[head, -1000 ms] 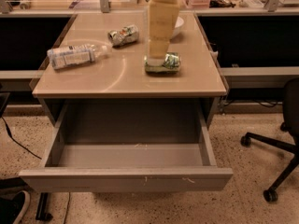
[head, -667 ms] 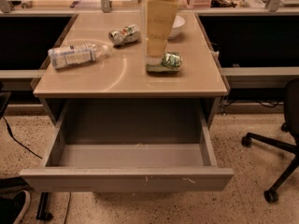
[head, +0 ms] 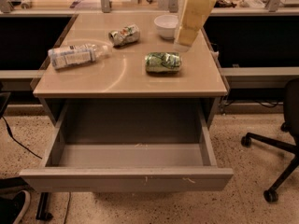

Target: Place green can into top drawer

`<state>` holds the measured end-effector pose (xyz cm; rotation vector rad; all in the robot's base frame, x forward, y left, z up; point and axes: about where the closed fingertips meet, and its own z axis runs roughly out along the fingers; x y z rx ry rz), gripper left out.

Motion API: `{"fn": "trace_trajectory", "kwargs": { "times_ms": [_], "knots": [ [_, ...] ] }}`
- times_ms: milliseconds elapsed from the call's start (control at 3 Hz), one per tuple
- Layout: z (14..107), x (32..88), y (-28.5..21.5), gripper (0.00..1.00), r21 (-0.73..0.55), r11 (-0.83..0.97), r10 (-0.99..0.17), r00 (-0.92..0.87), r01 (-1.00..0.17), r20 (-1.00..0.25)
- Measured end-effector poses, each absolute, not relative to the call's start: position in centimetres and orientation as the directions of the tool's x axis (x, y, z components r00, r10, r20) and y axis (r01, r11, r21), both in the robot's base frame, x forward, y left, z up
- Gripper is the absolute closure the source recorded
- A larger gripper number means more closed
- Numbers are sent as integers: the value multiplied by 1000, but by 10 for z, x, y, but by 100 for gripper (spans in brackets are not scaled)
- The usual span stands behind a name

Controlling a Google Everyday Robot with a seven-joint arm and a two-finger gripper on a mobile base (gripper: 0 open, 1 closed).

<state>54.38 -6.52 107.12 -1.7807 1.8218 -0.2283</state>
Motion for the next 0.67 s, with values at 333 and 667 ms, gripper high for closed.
{"fn": "trace_trajectory", "kwargs": {
  "times_ms": [333, 667],
  "knots": [
    [1051, 581, -81, 0, -478, 162, -936, 18, -863, -351],
    [1014, 614, -82, 0, -432, 209, -899, 2, -877, -438]
  ]
}}
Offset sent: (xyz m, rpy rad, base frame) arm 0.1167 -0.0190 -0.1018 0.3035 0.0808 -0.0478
